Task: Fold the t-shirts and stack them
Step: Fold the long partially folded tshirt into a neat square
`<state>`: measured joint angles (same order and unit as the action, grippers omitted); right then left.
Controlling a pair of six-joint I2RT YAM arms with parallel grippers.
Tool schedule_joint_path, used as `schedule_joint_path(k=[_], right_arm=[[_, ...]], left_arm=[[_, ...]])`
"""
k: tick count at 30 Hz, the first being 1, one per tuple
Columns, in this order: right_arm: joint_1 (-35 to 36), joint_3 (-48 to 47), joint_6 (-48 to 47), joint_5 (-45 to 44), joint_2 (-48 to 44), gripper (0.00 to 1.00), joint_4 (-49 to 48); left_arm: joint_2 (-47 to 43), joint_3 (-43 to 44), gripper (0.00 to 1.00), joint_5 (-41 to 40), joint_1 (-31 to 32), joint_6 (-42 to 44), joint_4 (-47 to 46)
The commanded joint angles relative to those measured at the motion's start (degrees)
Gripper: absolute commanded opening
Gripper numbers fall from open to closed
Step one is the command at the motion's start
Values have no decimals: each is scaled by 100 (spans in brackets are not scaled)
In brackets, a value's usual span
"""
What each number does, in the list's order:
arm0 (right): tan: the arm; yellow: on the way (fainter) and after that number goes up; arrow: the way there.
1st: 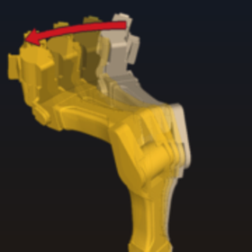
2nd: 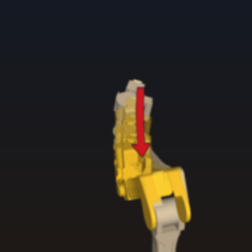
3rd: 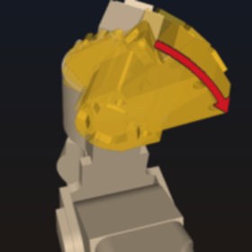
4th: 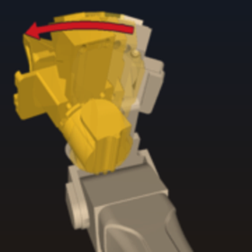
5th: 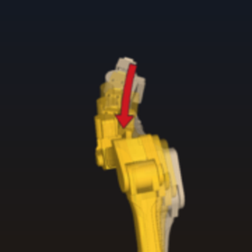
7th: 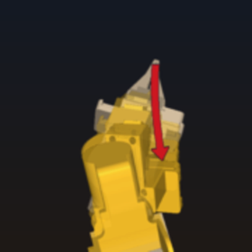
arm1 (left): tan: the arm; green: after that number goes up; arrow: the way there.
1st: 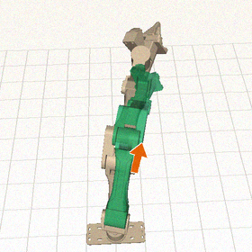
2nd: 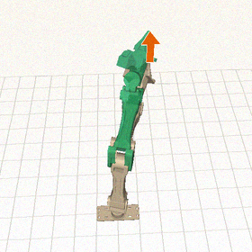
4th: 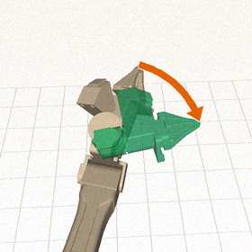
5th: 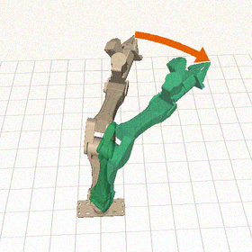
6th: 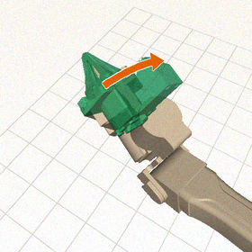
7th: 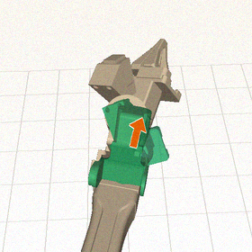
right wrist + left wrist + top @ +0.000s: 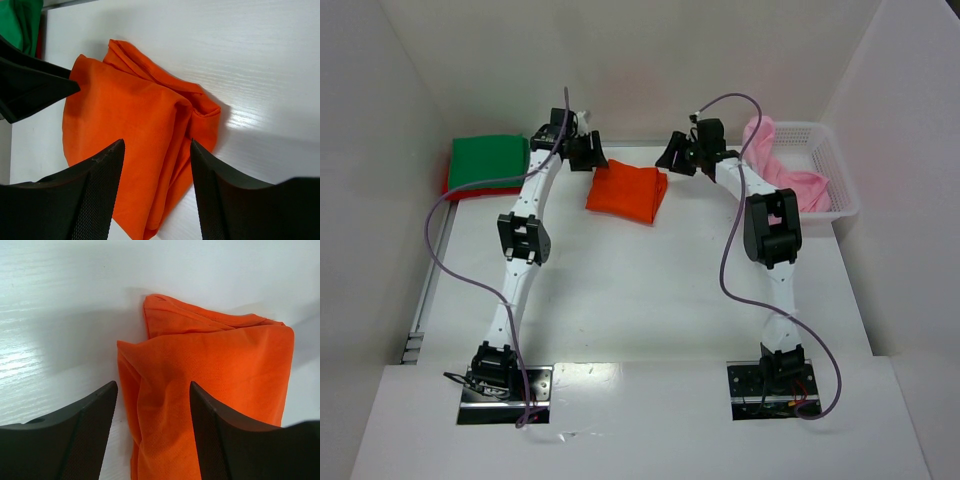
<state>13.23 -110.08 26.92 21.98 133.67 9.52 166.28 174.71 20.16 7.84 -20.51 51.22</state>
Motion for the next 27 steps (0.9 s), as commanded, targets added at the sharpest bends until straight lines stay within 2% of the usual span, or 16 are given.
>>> schedule_joint_path(k=[1,4,9,21,27], right_arm=[[21,-242,-160,157,168,61,-55],[74,-443,-160,210,370,61,84],[206,-856,-231,210,731,61,252],[259,-1121,-231,263,1162,61,358],[259,-1507,-178,325,1407,36,358]], left_arm=[[-149,71,67,-196,78,363,80],[-148,133,70,-495,139,486,81],[-96,133,71,-496,192,557,134],[-95,28,74,-91,192,663,81],[-95,28,74,-39,192,663,81]])
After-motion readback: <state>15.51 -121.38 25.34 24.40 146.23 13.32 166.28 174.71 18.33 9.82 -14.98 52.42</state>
